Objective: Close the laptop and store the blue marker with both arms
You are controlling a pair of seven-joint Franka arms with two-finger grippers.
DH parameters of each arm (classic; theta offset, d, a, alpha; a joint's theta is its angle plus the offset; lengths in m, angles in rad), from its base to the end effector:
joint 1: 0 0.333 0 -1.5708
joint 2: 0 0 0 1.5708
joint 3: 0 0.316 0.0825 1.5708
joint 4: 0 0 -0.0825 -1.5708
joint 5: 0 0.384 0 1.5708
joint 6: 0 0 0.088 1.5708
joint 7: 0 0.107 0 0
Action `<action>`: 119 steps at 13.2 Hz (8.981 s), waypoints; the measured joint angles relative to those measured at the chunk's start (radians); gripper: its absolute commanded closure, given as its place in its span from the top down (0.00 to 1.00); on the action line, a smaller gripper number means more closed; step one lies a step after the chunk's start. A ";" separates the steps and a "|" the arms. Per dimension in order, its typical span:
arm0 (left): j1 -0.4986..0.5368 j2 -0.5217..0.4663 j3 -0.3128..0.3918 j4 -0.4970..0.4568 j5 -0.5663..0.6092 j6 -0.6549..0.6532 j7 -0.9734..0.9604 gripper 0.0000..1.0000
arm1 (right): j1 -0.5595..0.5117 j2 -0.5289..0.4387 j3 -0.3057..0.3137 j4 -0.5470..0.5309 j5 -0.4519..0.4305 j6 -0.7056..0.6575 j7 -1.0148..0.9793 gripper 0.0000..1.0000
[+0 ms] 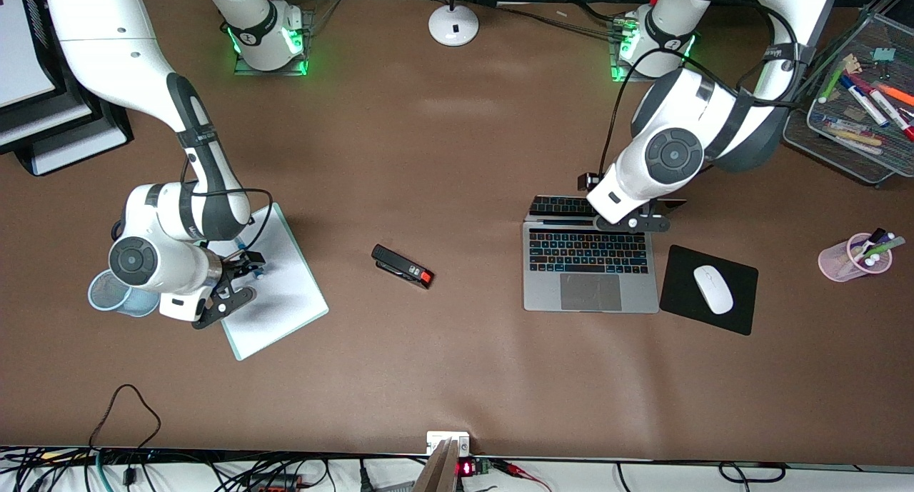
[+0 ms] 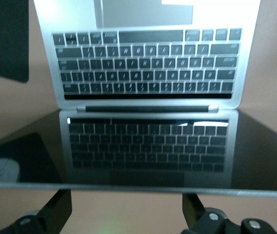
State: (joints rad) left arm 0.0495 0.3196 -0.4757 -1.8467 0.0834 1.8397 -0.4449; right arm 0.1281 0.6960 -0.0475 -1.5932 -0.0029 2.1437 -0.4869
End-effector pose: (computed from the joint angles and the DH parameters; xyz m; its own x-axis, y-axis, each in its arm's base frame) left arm 0.5464 -0.2246 0.3493 0.9577 -0.0069 -0.2876 -0.0238 -0.9982 -0.0556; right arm 0.6784 0.0586 0.2138 0.8274 0.5431 -0.1429 0.5437 -0.8384 -0.0387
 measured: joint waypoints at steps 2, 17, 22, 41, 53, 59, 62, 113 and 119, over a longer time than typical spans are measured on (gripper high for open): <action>-0.010 0.022 -0.002 0.020 0.002 0.037 0.000 1.00 | 0.000 0.008 0.000 0.000 0.000 0.000 -0.014 0.86; -0.006 0.260 0.028 0.140 0.065 0.353 0.000 1.00 | 0.001 0.037 0.000 -0.002 0.000 0.000 -0.024 0.64; -0.009 0.330 0.057 0.143 0.095 0.468 0.000 1.00 | 0.001 0.046 0.000 -0.002 0.000 0.000 -0.023 0.44; 0.121 0.190 0.076 0.196 0.195 0.452 0.039 1.00 | 0.005 0.046 -0.001 0.004 0.018 -0.001 0.009 0.14; 0.238 0.076 0.068 0.553 0.108 -0.203 0.122 1.00 | -0.004 0.012 -0.004 0.064 0.019 -0.041 0.011 0.00; 0.245 -0.004 0.063 0.642 0.078 -0.340 0.290 1.00 | -0.013 -0.145 -0.039 0.243 0.018 -0.290 -0.152 0.00; 0.265 -0.048 0.063 0.632 0.036 -0.403 0.358 1.00 | -0.043 -0.141 -0.080 0.262 0.018 -0.268 -0.370 0.00; -0.037 -0.291 0.377 0.303 -0.052 -0.306 0.515 1.00 | -0.448 -0.001 -0.070 0.284 0.547 -0.461 -2.181 0.01; -0.019 -0.269 0.383 0.319 -0.052 -0.296 0.517 1.00 | -0.478 0.056 -0.068 0.302 0.552 -0.454 -2.194 0.01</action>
State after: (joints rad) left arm 0.0306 0.0501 -0.0930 -1.5277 0.0314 1.5436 0.0722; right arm -0.3497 0.7520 -0.1160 -1.2910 0.5493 1.6900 -2.6814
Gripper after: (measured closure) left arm 0.000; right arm 0.824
